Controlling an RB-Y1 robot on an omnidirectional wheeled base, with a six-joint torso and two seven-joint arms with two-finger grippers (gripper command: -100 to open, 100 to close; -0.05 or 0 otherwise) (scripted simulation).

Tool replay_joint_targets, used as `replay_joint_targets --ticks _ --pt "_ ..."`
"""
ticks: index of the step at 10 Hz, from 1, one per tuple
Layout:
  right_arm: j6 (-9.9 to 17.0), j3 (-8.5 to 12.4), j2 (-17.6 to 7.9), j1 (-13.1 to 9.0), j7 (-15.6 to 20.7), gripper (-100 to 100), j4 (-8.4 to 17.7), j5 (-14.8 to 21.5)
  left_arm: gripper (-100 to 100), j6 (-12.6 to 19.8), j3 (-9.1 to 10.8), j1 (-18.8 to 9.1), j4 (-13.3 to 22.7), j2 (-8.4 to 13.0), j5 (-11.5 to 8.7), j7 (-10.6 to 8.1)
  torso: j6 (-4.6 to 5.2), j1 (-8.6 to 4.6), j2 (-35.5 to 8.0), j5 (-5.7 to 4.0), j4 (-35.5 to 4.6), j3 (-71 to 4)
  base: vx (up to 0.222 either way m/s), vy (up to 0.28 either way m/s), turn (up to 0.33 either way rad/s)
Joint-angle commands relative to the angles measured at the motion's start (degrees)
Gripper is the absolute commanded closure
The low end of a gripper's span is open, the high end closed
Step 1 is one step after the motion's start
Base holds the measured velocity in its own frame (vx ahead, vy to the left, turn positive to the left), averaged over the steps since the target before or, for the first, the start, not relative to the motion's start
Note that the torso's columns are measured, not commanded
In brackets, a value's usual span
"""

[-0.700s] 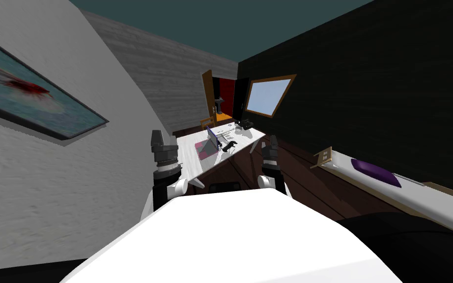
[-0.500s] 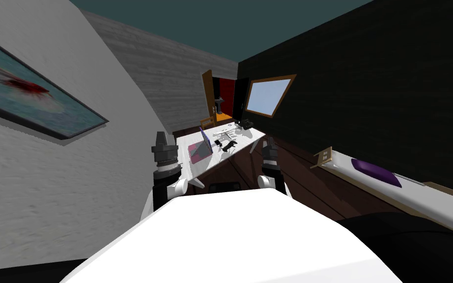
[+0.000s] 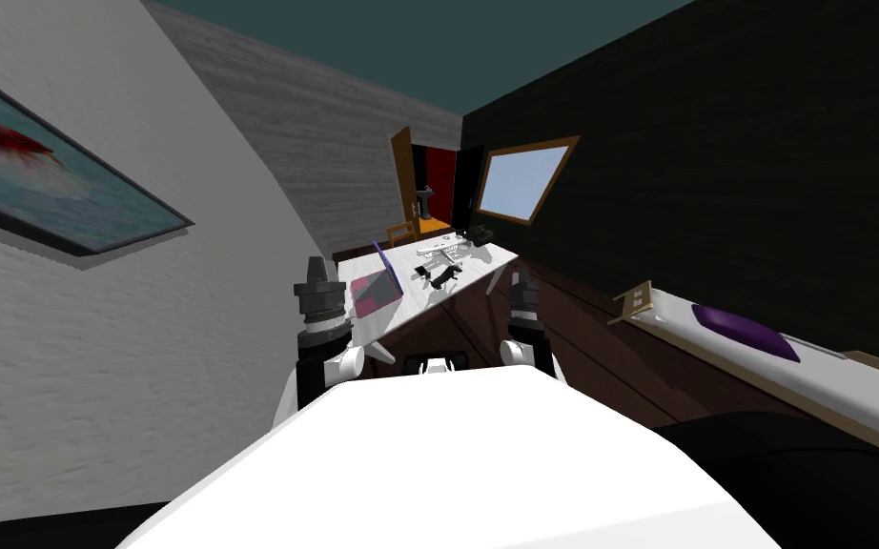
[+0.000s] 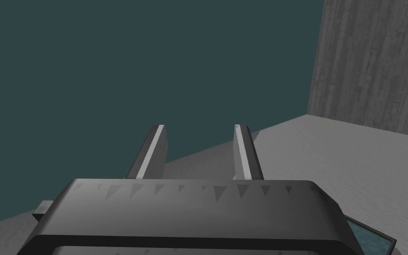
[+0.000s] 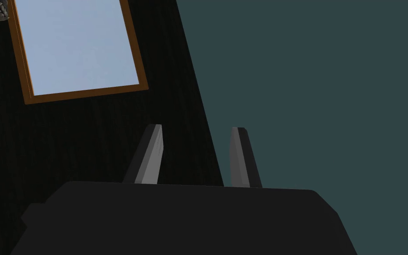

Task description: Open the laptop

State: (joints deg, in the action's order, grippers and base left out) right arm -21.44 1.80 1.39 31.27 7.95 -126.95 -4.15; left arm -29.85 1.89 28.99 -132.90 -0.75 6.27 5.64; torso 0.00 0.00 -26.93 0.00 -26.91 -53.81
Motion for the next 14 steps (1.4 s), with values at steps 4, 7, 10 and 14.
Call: replay_joint_targets --ticks 4,7,10,14 --pt "0.00 0.00 0.00 0.01 0.00 0 0.02 0.00 -100 1.52 0.53 -0.39 0.07 4.14 -0.13 0.03 0.00 -0.02 -14.60 0.00 -14.57 -29.33 0.006 -0.010 0.003" --pt "0.01 0.00 0.01 0.01 0.00 0 0.03 0.00 -100 5.10 1.77 -1.31 0.22 8.35 -0.44 0.09 0.00 -0.04 -15.27 -0.01 -15.33 -30.79 0.030 -0.041 0.009" --pt "0.01 -0.01 0.01 0.01 0.00 0 0.03 0.00 -100 10.08 3.57 -2.62 0.33 10.88 -0.87 0.20 0.00 -0.03 -15.36 -0.01 -15.37 -30.75 0.037 -0.065 0.016" --pt "0.01 0.00 0.01 0.01 0.00 0 0.03 0.00 -100 16.11 5.81 -4.20 0.27 11.99 -1.41 0.33 0.00 0.05 -15.38 0.02 -15.38 -30.74 0.041 -0.060 0.013"
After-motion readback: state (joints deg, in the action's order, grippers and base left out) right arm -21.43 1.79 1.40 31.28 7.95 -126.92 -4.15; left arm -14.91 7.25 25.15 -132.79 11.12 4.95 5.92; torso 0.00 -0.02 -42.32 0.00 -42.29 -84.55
